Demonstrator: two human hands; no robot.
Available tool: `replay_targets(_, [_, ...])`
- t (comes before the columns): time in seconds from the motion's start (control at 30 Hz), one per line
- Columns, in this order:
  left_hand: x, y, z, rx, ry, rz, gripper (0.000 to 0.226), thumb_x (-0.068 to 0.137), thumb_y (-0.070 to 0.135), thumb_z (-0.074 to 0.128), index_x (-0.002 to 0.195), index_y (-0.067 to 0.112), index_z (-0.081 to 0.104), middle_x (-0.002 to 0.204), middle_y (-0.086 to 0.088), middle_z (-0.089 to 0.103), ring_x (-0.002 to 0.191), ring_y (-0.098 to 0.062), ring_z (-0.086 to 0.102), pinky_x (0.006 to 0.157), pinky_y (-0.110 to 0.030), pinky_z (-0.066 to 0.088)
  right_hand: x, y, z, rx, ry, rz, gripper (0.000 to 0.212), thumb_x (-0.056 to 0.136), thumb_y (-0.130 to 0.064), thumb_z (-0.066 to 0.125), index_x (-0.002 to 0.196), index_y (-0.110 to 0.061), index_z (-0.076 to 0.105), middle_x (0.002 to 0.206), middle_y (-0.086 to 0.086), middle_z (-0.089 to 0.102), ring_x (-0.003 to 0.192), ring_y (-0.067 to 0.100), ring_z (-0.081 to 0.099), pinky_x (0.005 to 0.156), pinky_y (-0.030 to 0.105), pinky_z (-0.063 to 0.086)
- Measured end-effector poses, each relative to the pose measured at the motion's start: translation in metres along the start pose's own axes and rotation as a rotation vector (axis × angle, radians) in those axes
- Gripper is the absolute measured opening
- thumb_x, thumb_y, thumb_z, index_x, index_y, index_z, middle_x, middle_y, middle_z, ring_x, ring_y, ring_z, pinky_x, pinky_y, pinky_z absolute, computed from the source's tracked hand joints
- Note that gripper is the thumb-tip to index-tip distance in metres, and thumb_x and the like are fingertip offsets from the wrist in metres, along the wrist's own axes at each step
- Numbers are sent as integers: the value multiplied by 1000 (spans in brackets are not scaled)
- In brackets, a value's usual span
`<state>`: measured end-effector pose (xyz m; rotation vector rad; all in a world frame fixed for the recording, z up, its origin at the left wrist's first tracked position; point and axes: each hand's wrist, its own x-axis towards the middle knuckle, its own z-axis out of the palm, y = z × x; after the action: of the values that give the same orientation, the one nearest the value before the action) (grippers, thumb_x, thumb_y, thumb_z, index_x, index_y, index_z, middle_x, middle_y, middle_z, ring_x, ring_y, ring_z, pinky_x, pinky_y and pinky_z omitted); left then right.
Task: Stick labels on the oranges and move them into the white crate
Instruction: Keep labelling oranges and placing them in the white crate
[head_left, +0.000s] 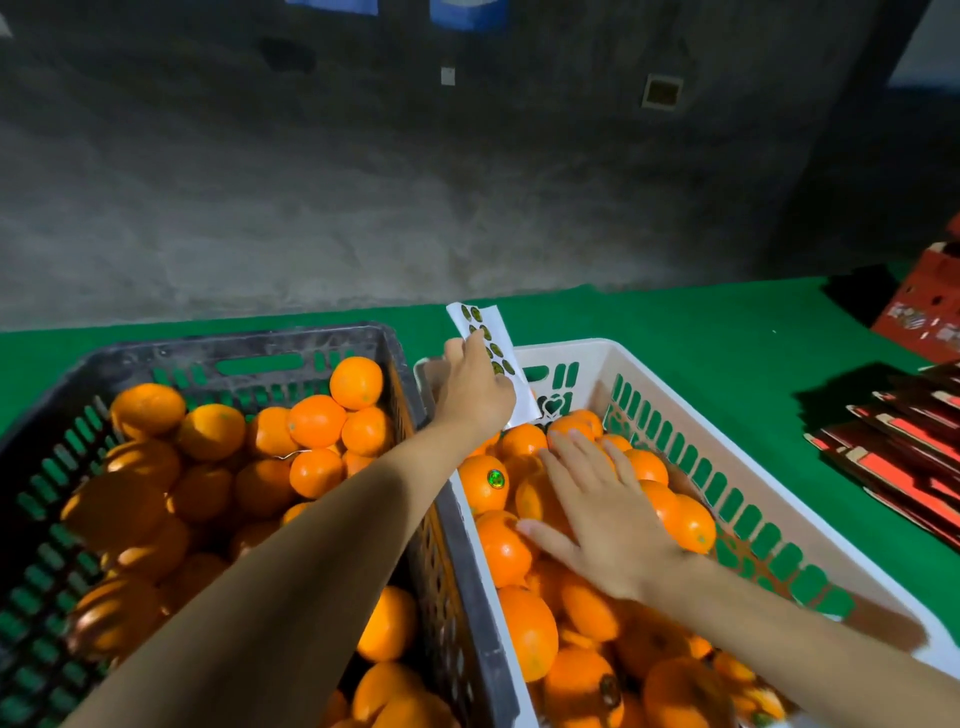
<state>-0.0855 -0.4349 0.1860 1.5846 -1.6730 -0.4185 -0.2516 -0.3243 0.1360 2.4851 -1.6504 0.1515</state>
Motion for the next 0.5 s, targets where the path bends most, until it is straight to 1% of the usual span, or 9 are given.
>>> replay_targets(0.03, [1,-1,0,-1,-4,-6,58,95,15,55,147,13,30,140,-8,34,113,-29,46,83,-30,37,-3,-8,3,-25,53,-133,80,97,-75,19,158,-23,27,166,6,20,154,26,7,125,50,0])
replay_targets(0.07, [0,-1,-1,-5,-6,-15,57,95,14,54,147,13,30,140,-9,34,113,-29,46,83,-30,36,-4,-16,7,-55,46,-242,76,98,-72,18,158,-25,25,166,5,18,155,27,4,124,53,-4])
replay_targets(0.1, [0,0,-1,-12,-6,-21,57,95,14,54,147,12,30,140,-9,33,112,-28,46,84,-29,36,-3,-22,10,-75,-19,-287,75,98,-71,15,160,-28,17,168,4,9,154,28,-5,122,55,-11])
replay_targets(0.17, [0,0,1,-28,4,-23,59,96,14,54,149,13,29,141,-8,34,106,-22,43,83,-27,35,0,-28,14,-67,-166,-247,76,95,-73,9,160,-33,6,168,4,-6,153,29,-17,117,57,-21])
replay_targets(0.2, [-1,0,0,-31,13,-24,60,96,15,54,150,14,28,141,-8,34,105,-20,41,82,-26,34,2,-28,15,-56,-182,-241,75,95,-73,10,159,-33,8,168,5,-5,153,30,-15,117,59,-19])
replay_targets(0.27, [-1,0,-1,-20,12,-27,60,96,15,54,150,14,28,141,-7,34,108,-20,41,82,-25,33,3,-24,7,-38,-184,-300,70,97,-69,19,154,-29,23,167,8,9,153,31,2,119,61,-7])
replay_targets(0.37, [-1,0,-1,9,-23,-18,58,96,14,54,148,14,29,141,-9,34,117,-26,42,86,-28,34,0,-9,-8,-64,-142,-413,57,99,-62,32,139,-23,43,150,5,42,137,27,35,113,55,25])
replay_targets(0.43, [-1,1,-1,7,-24,-23,58,96,14,54,148,15,30,141,-9,34,120,-28,41,87,-27,33,-4,-1,-20,-9,-121,-409,51,98,-61,37,133,-26,48,130,-5,54,119,17,43,102,42,34])
replay_targets(0.5, [-2,2,-2,-6,-24,-34,60,96,14,54,149,15,28,142,-9,34,120,-26,40,87,-28,34,-9,2,-29,103,-110,-346,52,95,-65,42,132,-29,50,118,-11,55,106,11,42,92,33,35])
